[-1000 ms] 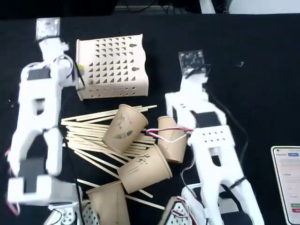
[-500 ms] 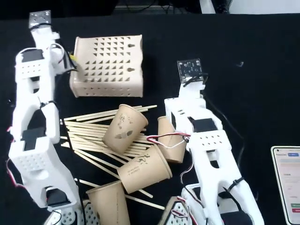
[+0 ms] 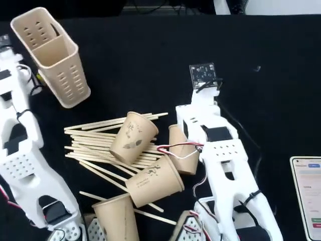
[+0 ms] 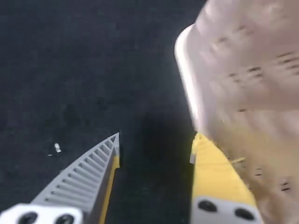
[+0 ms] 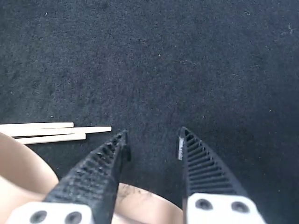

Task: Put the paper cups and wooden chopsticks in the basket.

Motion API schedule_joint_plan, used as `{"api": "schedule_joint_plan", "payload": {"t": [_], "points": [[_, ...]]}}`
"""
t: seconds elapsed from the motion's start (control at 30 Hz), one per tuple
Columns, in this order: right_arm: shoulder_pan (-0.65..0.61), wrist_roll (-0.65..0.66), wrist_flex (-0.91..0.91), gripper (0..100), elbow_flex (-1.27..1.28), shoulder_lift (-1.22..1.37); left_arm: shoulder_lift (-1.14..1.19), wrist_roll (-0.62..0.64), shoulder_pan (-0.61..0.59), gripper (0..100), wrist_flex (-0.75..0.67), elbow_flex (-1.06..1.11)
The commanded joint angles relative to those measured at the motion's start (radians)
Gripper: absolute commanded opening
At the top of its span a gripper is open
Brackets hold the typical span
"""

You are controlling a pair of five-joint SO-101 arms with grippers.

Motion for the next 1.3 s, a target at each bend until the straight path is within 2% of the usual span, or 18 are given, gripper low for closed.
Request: {"api": "schedule_joint_plan", "payload": {"t": [0.0, 0.23, 0.43, 0.53, 0.67, 0.73, 0.87, 1.03, 1.27], "points": [[-0.014, -0.002, -0.015, 17.0, -0.002, 0.005, -0.048, 0.0, -0.059, 25, 0.046, -0.12], [-0.014, -0.002, -0.018, 17.0, -0.002, 0.005, -0.117, 0.006, -0.094, 25, 0.341, -0.467], [-0.014, -0.002, -0.015, 17.0, -0.002, 0.005, -0.12, 0.009, -0.039, 25, 0.612, -0.756], [-0.014, -0.002, -0.015, 17.0, -0.002, 0.005, -0.12, 0.057, -0.01, 25, 0.707, -0.842], [-0.015, -0.002, -0.014, 17.0, -0.002, 0.005, -0.13, 0.124, 0.031, 32, 0.821, -0.929], [-0.015, -0.002, -0.014, 17.0, -0.002, 0.005, -0.13, 0.157, 0.045, 32, 0.847, -0.974], [-0.015, -0.002, -0.014, 17.0, -0.002, 0.005, -0.132, 0.195, 0.05, 31, 0.845, -0.967], [-0.015, 0.0, -0.017, 17.0, -0.002, 0.005, -0.153, 0.238, 0.061, 31, 0.845, -0.855], [-0.015, 0.0, -0.018, 17.0, -0.002, 0.005, -0.333, 0.27, 0.188, 31, 0.844, -0.593]]}}
